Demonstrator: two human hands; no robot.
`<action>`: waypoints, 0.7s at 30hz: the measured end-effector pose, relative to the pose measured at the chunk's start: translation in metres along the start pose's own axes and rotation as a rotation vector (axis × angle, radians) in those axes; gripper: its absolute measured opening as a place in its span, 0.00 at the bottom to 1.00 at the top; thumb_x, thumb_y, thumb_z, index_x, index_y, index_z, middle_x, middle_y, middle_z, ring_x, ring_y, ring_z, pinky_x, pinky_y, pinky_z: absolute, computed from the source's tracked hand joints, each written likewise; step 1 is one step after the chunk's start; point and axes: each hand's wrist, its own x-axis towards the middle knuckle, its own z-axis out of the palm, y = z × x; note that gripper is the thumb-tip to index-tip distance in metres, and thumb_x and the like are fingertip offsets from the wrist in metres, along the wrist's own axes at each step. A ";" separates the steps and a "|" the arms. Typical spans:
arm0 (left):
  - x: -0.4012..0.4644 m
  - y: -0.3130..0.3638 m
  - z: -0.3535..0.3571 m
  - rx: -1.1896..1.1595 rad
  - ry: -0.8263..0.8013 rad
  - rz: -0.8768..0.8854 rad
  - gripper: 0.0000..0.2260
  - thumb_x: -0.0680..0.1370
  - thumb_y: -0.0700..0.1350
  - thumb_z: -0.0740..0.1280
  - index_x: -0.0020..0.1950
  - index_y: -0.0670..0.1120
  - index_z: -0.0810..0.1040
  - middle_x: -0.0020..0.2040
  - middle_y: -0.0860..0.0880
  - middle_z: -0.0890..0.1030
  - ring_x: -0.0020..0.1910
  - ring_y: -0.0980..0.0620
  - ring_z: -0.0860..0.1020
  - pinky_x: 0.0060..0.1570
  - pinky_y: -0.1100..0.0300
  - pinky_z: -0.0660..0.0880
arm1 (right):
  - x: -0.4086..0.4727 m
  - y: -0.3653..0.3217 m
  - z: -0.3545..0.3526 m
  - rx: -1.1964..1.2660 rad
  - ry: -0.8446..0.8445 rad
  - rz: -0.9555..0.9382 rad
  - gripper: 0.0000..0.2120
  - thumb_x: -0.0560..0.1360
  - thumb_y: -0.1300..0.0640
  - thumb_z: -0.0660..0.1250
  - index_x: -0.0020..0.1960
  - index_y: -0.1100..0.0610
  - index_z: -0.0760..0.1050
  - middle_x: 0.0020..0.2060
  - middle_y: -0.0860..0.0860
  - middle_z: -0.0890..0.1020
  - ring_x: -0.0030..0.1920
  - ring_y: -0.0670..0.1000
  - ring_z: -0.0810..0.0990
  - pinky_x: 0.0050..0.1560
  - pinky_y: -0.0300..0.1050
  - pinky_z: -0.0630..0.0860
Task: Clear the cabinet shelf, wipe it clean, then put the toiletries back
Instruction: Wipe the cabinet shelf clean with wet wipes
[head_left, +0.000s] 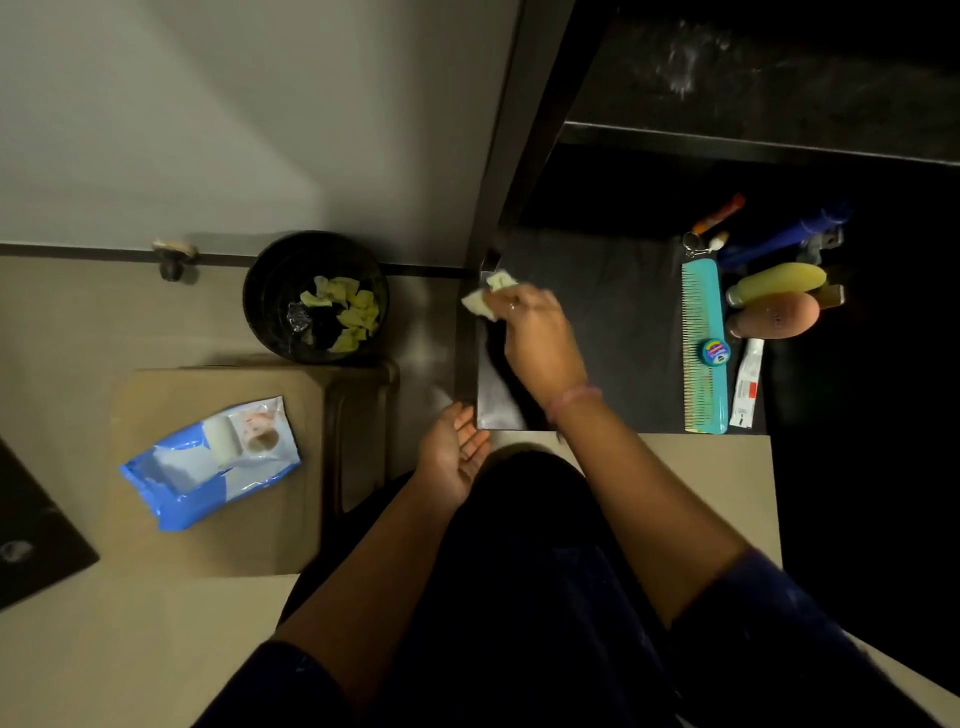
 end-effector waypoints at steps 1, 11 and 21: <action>-0.001 0.000 0.000 -0.001 -0.007 -0.007 0.22 0.80 0.50 0.58 0.71 0.40 0.68 0.72 0.40 0.67 0.65 0.43 0.74 0.62 0.58 0.69 | 0.015 0.000 0.004 -0.008 -0.029 0.002 0.17 0.76 0.65 0.60 0.62 0.56 0.76 0.58 0.55 0.78 0.58 0.57 0.73 0.59 0.43 0.70; -0.004 0.003 -0.003 -0.001 -0.003 0.001 0.18 0.80 0.51 0.58 0.33 0.47 0.75 0.37 0.36 0.80 0.30 0.57 0.73 0.65 0.60 0.68 | -0.039 -0.006 0.047 -0.043 -0.094 0.051 0.17 0.76 0.68 0.58 0.64 0.62 0.72 0.62 0.59 0.73 0.61 0.58 0.69 0.62 0.52 0.70; -0.005 0.004 -0.003 0.028 0.035 0.036 0.14 0.81 0.50 0.56 0.46 0.43 0.76 0.32 0.49 0.83 0.36 0.55 0.80 0.42 0.63 0.74 | -0.105 -0.007 0.027 0.092 -0.142 0.019 0.19 0.73 0.59 0.54 0.58 0.56 0.79 0.54 0.55 0.80 0.54 0.55 0.78 0.59 0.38 0.71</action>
